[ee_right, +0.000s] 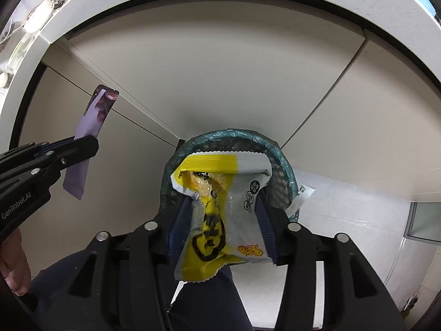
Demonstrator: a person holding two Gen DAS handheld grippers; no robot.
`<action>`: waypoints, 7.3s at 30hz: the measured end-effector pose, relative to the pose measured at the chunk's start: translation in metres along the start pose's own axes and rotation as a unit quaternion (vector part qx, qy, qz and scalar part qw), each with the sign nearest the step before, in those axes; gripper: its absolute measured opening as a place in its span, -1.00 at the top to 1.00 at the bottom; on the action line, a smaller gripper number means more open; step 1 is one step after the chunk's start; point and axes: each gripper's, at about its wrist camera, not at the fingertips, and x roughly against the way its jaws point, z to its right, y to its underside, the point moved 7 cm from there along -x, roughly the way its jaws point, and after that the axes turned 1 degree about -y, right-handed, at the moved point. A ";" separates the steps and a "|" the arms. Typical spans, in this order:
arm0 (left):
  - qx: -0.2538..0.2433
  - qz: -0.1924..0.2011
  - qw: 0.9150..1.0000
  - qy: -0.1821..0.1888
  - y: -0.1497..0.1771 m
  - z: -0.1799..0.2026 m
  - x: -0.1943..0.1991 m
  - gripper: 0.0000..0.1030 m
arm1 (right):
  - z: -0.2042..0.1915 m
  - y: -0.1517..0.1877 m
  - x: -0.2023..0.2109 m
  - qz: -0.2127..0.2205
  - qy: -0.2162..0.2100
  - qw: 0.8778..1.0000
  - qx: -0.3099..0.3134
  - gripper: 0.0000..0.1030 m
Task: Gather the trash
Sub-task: 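Lower the yellow bag into the basket with the right tool, then open the right tool to drop the yellow bag while the left tool releases the purple packet, then raise both tools back up over the counter, then grasp the bubble wrap with the left tool while the right tool grasps the red mesh net, then carry the bubble wrap and red net down toward the wastebasket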
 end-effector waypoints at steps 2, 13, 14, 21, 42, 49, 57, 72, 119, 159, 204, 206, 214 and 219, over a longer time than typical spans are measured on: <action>0.003 -0.002 1.000 0.000 -0.001 -0.003 0.000 0.78 | 0.000 0.001 -0.002 -0.002 -0.004 1.000 0.000 0.00; 0.014 -0.009 1.000 -0.003 0.002 -0.012 0.001 0.78 | -0.008 -0.003 -0.019 -0.010 -0.011 1.000 0.013 -0.39; 0.014 -0.010 1.000 -0.003 0.002 -0.013 0.001 0.78 | -0.009 -0.003 -0.020 -0.011 -0.011 1.000 0.015 -0.41; 0.013 -0.013 1.000 -0.006 0.001 -0.010 -0.004 0.78 | -0.006 -0.001 -0.019 -0.002 -0.011 1.000 0.010 -0.63; -0.115 -0.048 0.992 0.016 0.003 0.064 -0.070 0.78 | 0.105 0.020 0.039 0.055 0.052 0.991 -0.114 -0.72; -0.165 -0.054 0.985 0.022 0.008 0.087 -0.078 0.73 | 0.122 0.030 0.041 0.056 0.061 0.987 -0.134 -0.72; -0.192 -0.044 0.980 0.021 0.009 0.096 -0.071 0.23 | 0.123 0.033 0.029 0.051 0.062 0.987 -0.137 -0.72; -0.127 0.045 0.991 0.008 -0.039 0.069 0.018 -0.88 | 0.100 -0.006 0.078 0.106 0.064 0.987 -0.105 -0.72; -0.042 0.051 0.998 -0.015 -0.410 -0.041 0.039 -0.88 | 0.002 -0.270 0.097 0.062 0.071 0.992 -0.088 -0.20; -0.071 0.056 0.996 0.012 -0.344 0.020 0.079 0.86 | 0.070 -0.252 0.137 0.087 0.049 0.982 -0.161 0.71; -0.087 0.003 0.995 0.040 -0.079 0.055 0.105 0.86 | 0.050 -0.104 0.154 0.099 0.039 0.986 -0.126 0.71; -0.090 -0.009 0.995 0.038 -0.066 0.057 0.096 0.86 | 0.050 -0.095 0.148 0.094 0.039 0.987 -0.125 0.71; -0.106 -0.060 0.992 0.014 -0.025 0.058 0.050 0.85 | 0.054 -0.056 0.122 0.075 0.041 0.990 -0.113 0.71; -0.110 -0.083 0.991 0.001 -0.004 0.055 0.017 0.85 | 0.060 -0.039 0.103 0.067 0.034 0.990 -0.116 0.70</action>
